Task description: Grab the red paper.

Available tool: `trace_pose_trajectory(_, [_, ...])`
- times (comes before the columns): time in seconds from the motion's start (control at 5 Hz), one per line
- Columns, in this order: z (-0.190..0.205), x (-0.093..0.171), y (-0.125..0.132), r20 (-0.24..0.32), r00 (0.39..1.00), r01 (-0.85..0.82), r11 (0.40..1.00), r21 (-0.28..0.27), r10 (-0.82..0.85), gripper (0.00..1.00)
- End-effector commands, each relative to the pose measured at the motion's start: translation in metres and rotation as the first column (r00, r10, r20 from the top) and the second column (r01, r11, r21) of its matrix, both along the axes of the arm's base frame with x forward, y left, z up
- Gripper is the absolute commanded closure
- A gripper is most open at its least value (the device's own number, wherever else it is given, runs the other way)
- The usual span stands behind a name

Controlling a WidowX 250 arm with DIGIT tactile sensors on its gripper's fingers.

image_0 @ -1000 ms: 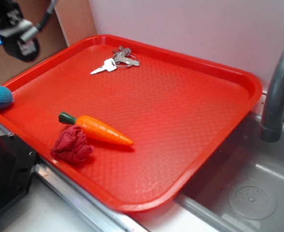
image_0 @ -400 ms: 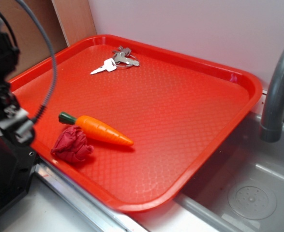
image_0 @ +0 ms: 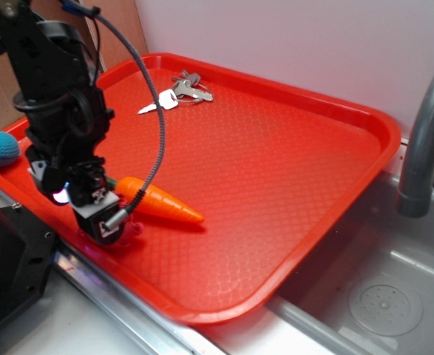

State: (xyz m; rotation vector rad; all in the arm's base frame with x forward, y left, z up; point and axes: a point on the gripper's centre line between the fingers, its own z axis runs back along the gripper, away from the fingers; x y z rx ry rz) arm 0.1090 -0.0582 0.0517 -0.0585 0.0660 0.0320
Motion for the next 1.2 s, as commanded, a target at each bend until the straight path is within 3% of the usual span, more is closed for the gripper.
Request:
trace_pose_trajectory(0.0, [0.008,0.008,-0.004,0.033,0.999,0.005,1.0,-0.019,-0.005,0.0])
trace_pose_trajectory(0.2, [0.008,0.008,-0.004,0.033,0.999,0.005,1.0,-0.019,-0.005,0.0])
trace_pose_trajectory(0.4, [-0.015,0.019,-0.01,0.033,0.999,0.016,1.0,-0.025,-0.016,1.0])
trace_pose_trajectory(1.0, [-0.013,0.049,-0.019,-0.01,0.999,0.048,0.999,-0.001,-0.048,1.0])
